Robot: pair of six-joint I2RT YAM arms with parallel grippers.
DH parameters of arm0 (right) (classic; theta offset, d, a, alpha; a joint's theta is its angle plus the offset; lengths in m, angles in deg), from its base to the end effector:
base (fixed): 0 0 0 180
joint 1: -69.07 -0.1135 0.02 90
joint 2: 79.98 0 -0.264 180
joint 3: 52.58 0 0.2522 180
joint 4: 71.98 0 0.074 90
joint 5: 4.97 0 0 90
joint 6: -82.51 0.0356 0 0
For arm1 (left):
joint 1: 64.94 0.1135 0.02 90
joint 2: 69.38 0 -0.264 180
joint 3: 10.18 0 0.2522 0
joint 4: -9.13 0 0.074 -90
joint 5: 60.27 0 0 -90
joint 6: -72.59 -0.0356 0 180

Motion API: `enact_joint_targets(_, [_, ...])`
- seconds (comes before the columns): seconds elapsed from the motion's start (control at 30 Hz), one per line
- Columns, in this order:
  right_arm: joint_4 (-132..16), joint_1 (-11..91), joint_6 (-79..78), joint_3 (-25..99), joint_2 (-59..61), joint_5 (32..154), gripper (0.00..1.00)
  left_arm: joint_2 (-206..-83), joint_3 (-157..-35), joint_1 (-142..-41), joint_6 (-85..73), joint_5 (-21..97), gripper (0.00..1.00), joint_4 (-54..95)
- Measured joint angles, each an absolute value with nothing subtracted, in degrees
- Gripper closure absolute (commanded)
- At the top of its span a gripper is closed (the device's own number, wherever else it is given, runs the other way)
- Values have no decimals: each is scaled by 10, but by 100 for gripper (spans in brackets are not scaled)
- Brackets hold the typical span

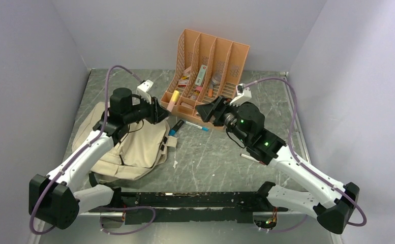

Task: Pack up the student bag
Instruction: Pick up the stationery from the center of the board.

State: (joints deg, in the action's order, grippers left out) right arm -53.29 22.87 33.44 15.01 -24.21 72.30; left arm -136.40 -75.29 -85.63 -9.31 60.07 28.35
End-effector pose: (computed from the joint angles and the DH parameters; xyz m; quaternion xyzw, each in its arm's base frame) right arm 0.1623 0.1579 0.3704 0.0393 0.7462 0.3943 0.5349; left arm 0.2431 -0.1110 0.3104 0.2344 0.7750 -0.3447 0.4750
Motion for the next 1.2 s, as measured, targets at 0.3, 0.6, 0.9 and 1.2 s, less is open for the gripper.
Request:
enact_joint_targets(0.3, [-607,230,378,145,-139,784,33,-1333,-727,-934,16,524,95,214])
enact_joint_targets(0.6, [-661,230,402,151,-73,805,41,-1356,-730,-980,35,481,95,210])
enact_joint_targets(0.9, [-693,230,408,151,-53,793,57,-1359,-730,-1008,36,462,95,209])
enact_joint_targets(1.2, [-699,232,414,151,-45,791,65,-1359,-730,-1012,37,442,95,206])
